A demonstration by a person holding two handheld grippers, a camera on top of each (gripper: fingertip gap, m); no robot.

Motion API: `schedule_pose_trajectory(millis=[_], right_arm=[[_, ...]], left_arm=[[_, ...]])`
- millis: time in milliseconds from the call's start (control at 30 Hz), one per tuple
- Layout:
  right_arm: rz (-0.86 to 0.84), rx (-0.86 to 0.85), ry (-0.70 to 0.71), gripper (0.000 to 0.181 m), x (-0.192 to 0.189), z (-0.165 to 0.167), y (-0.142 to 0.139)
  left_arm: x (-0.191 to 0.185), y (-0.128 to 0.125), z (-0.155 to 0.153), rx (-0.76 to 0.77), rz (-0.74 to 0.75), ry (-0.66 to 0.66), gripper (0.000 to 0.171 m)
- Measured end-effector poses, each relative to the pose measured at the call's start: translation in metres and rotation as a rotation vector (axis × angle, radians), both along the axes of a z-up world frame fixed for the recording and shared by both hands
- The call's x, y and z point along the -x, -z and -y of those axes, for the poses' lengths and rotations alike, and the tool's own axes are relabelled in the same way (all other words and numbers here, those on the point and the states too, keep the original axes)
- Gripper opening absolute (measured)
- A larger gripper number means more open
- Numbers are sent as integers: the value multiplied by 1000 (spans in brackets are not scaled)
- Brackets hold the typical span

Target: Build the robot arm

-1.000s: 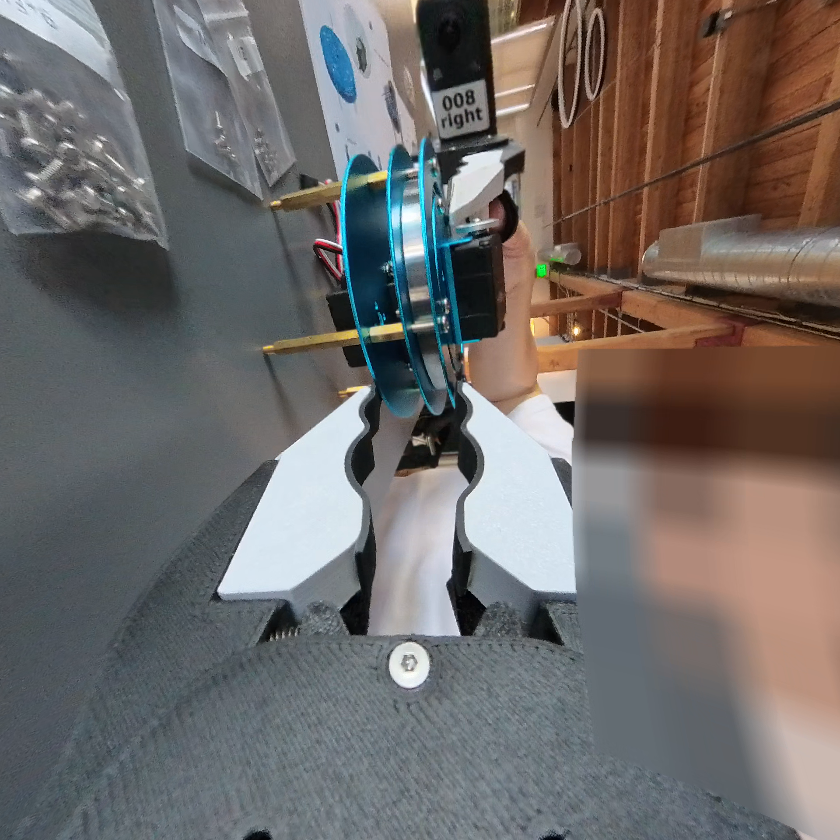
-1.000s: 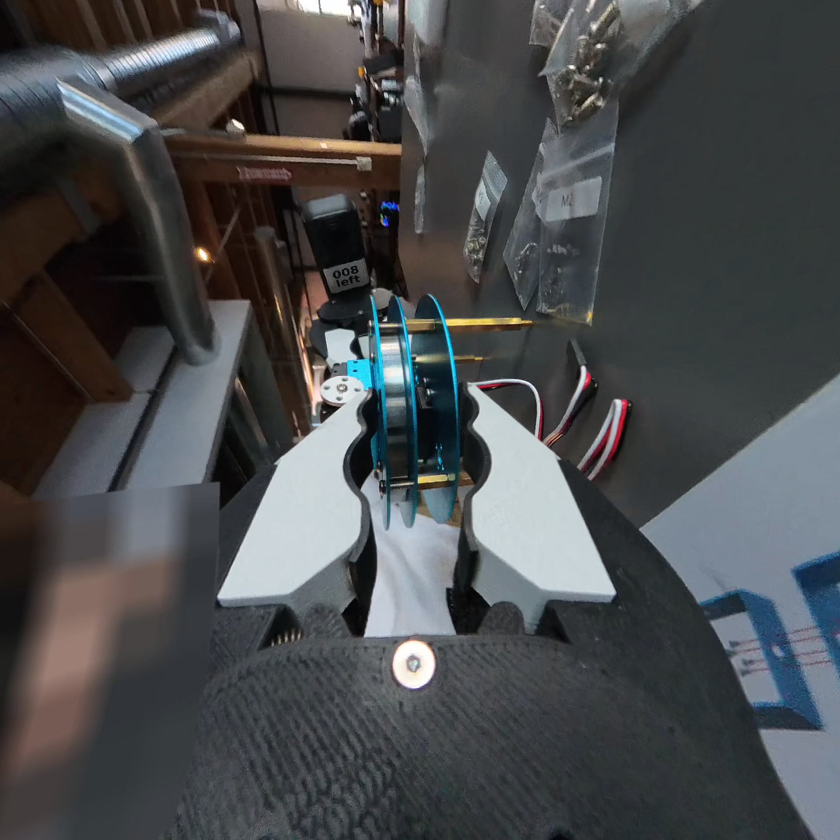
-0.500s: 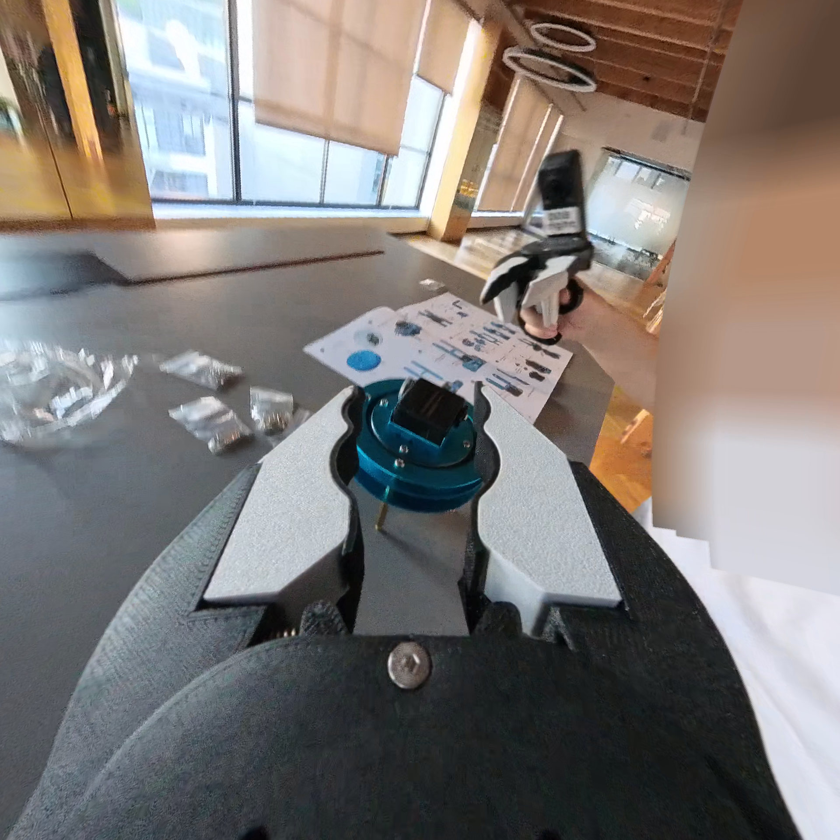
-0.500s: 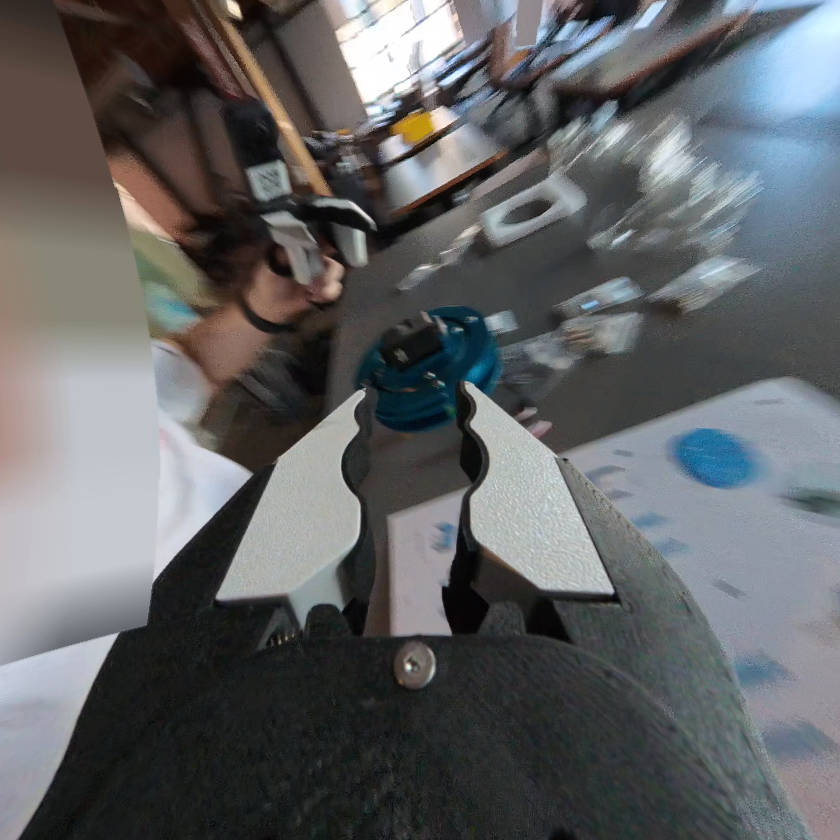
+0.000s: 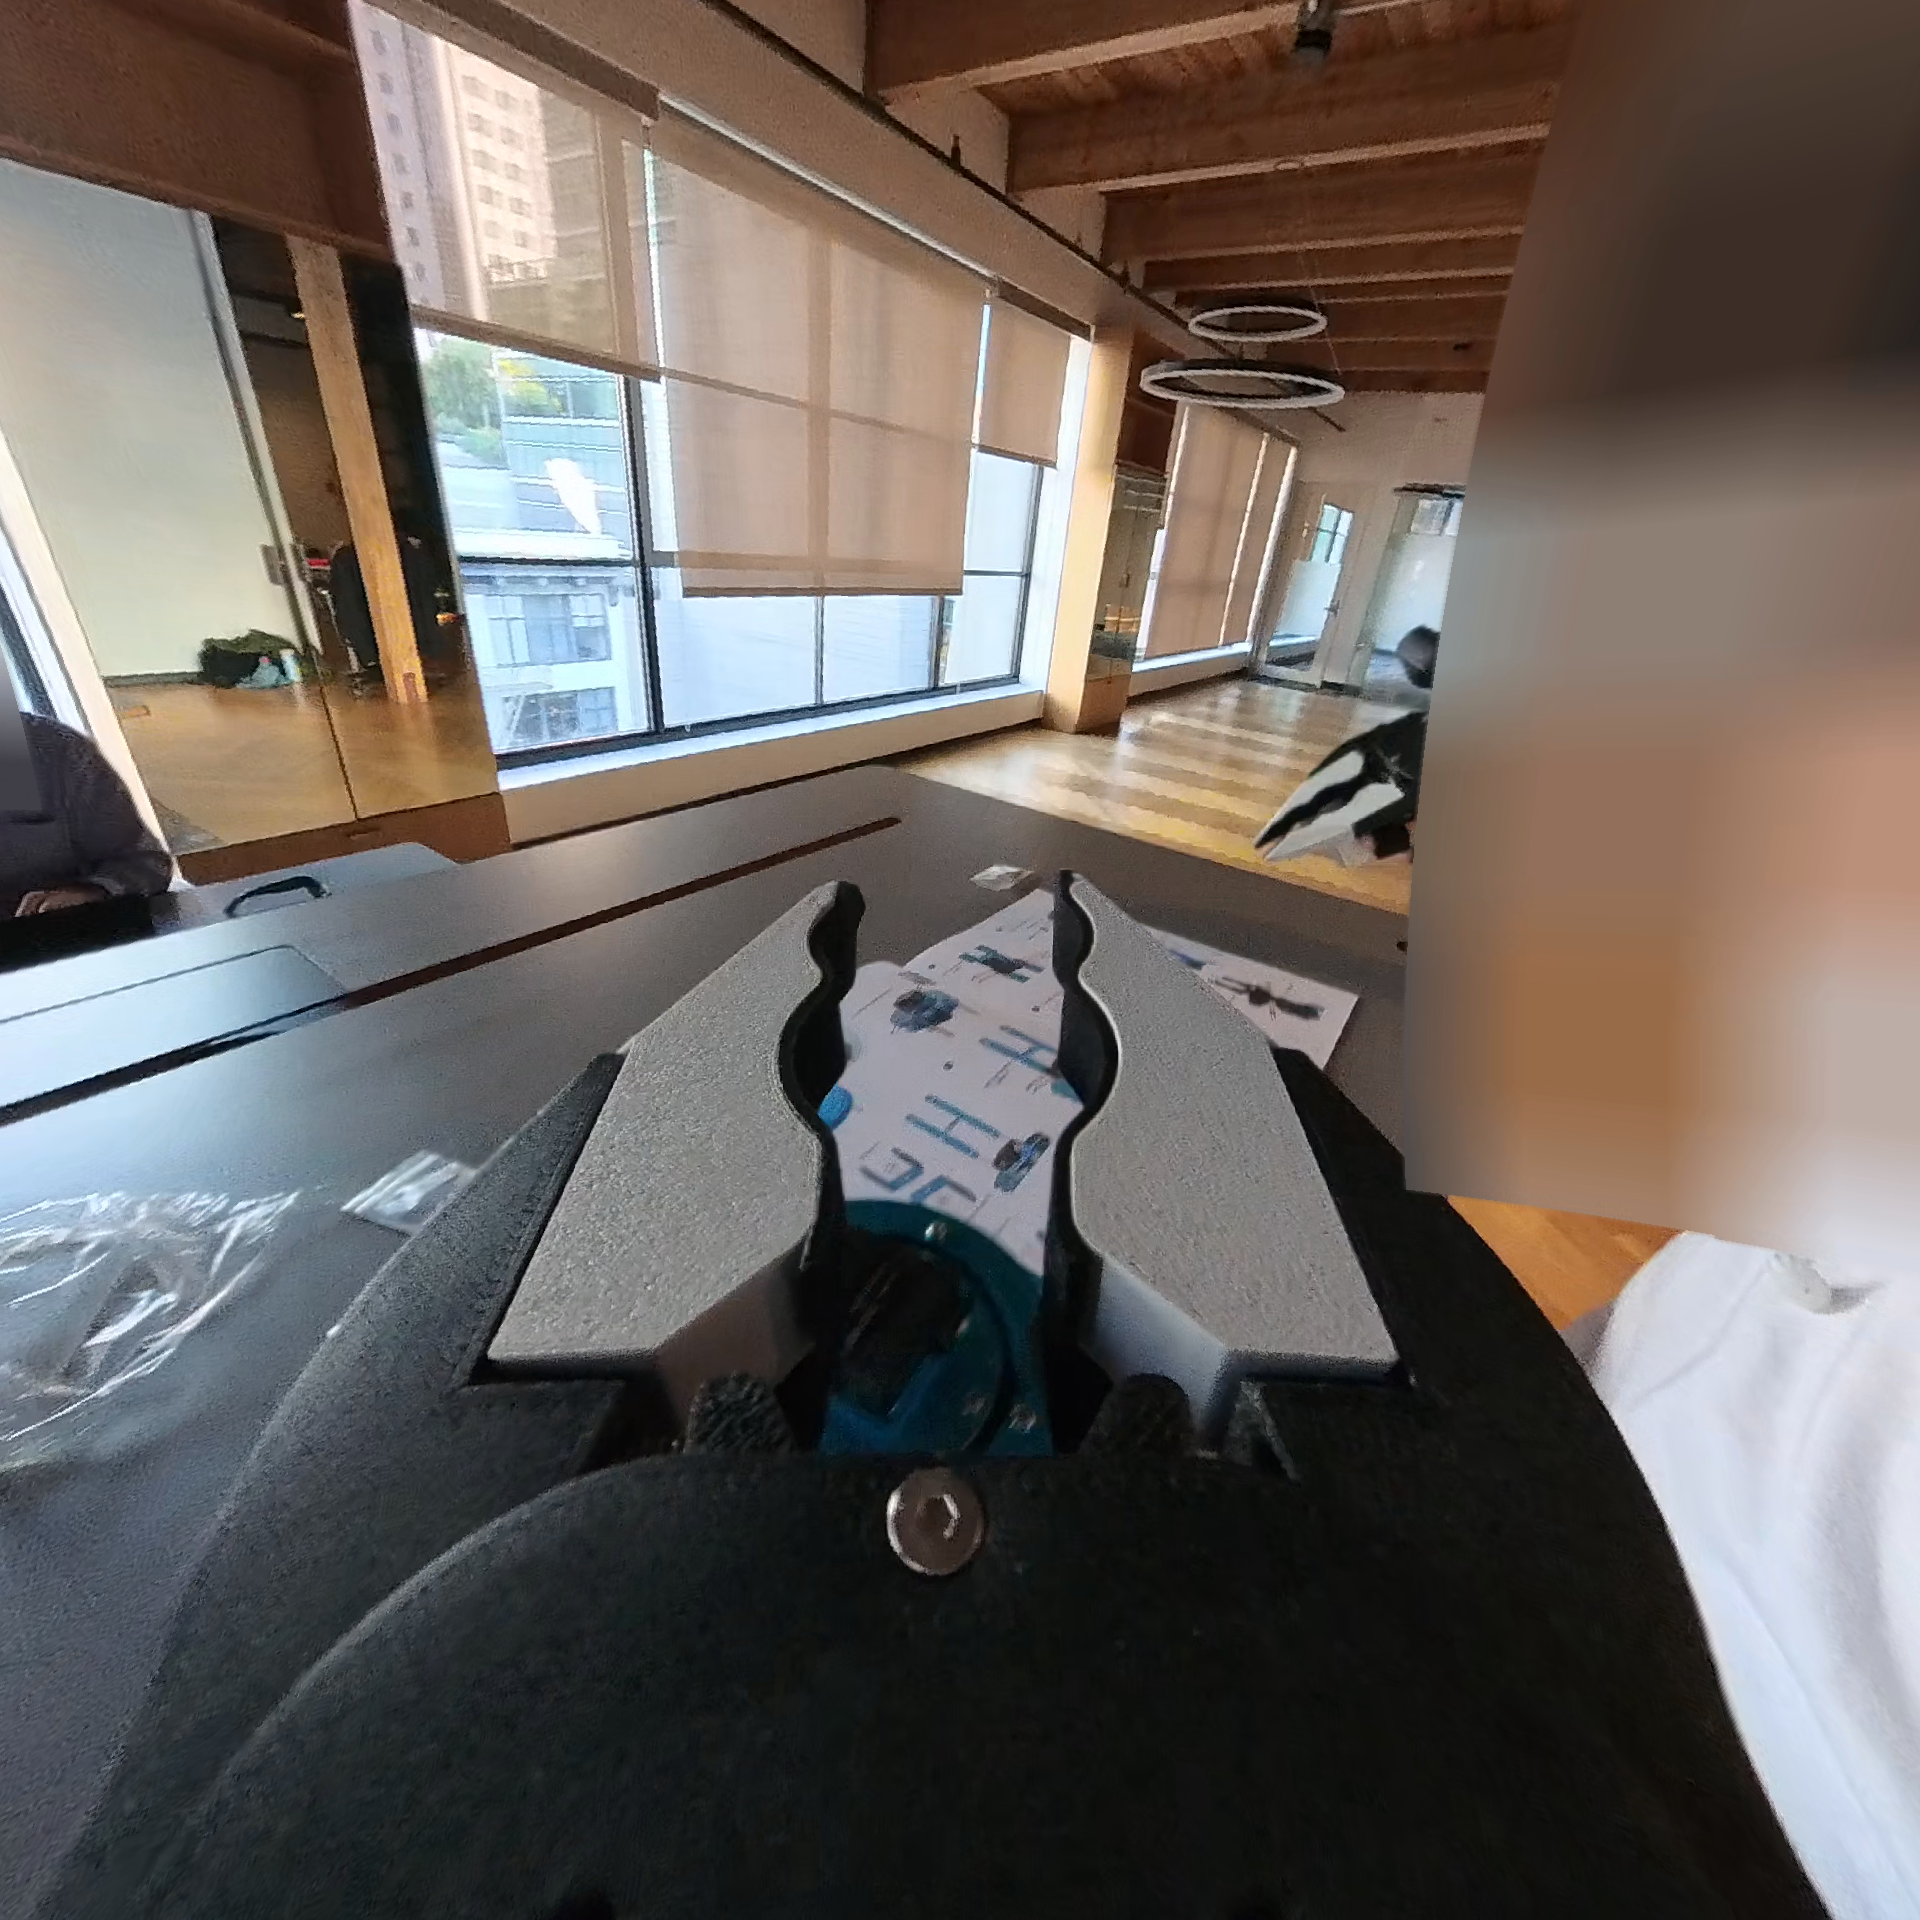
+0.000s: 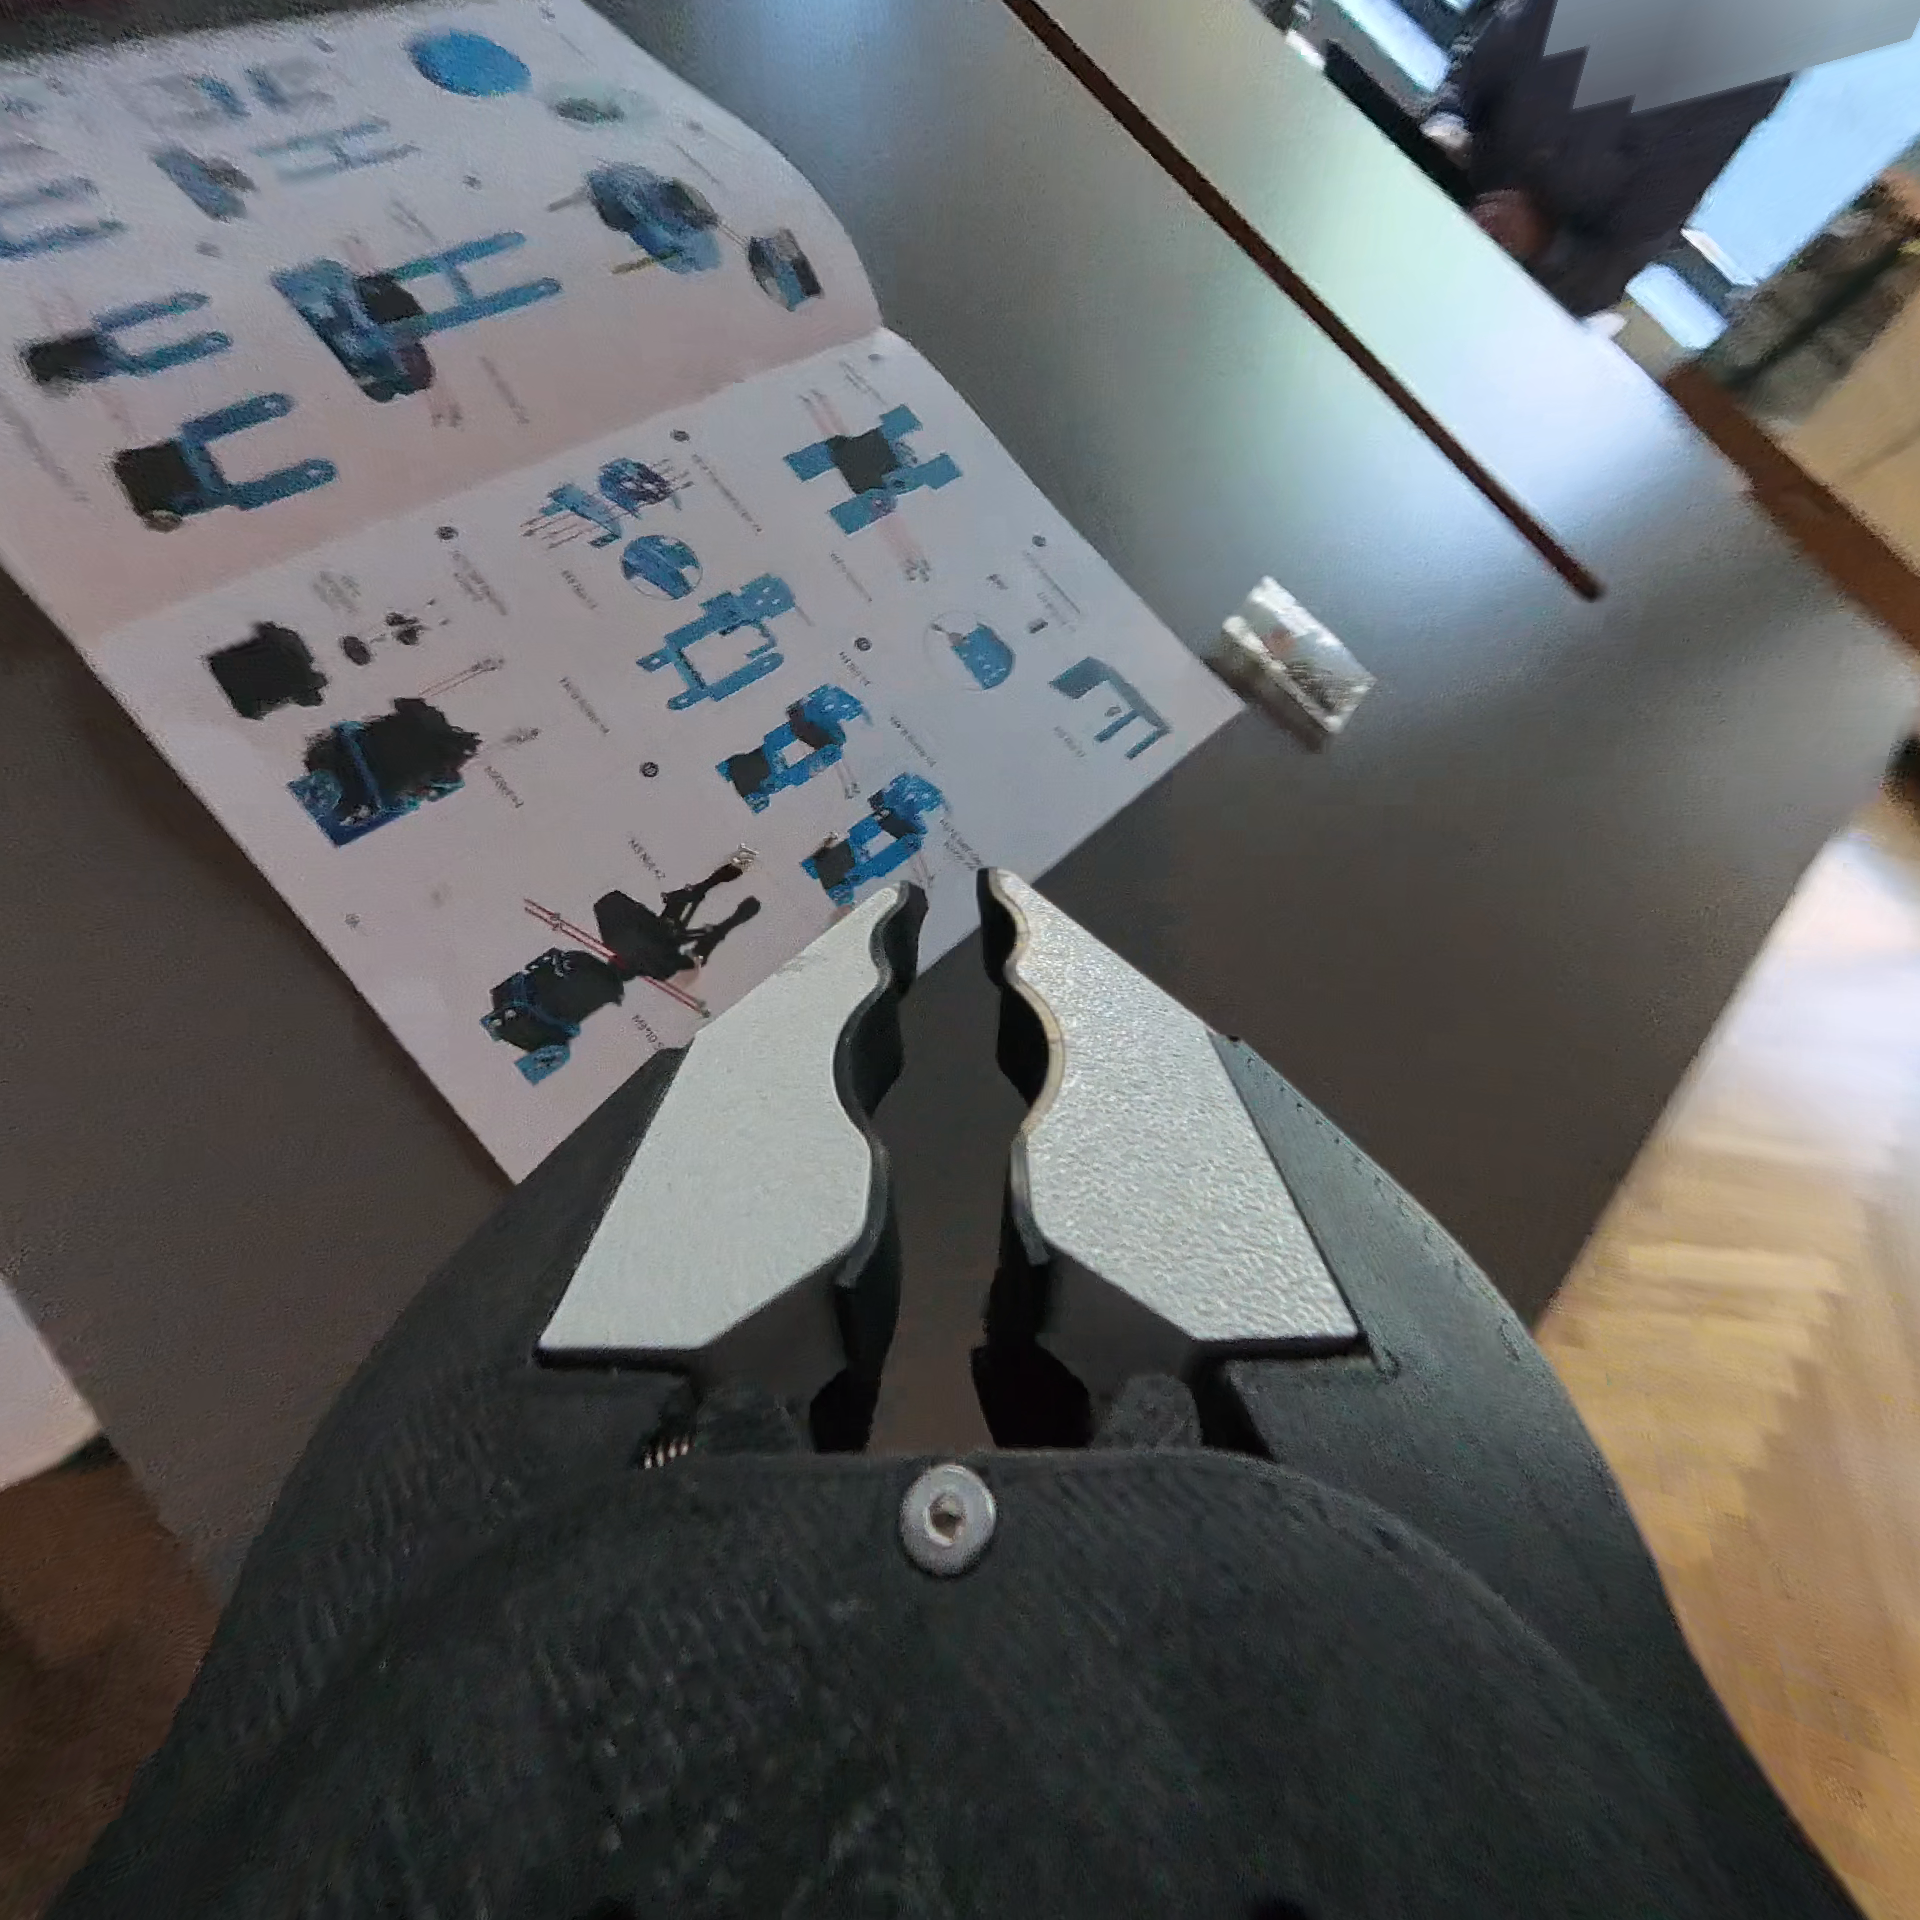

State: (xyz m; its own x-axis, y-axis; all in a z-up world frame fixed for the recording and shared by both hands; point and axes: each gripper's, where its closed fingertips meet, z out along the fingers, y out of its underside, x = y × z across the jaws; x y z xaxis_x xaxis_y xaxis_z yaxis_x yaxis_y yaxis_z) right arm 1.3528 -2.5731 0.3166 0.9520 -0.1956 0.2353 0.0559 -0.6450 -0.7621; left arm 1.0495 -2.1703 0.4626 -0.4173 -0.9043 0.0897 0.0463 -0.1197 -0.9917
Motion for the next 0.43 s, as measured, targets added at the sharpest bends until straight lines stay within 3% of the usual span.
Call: schedule_pose_trajectory(millis=[100, 267, 433], right_arm=[[-140, -118, -135, 3, 5, -4, 8], [-93, 120, -385, 5, 20, -9, 58], [-87, 214, -602, 9, 14, -18, 78]], left_arm=[[-14, -4, 35, -3, -27, -19, 34], [-35, 3, 101, -3, -101, -10, 34], [-44, 18, 157, 51, -167, 8, 41]])
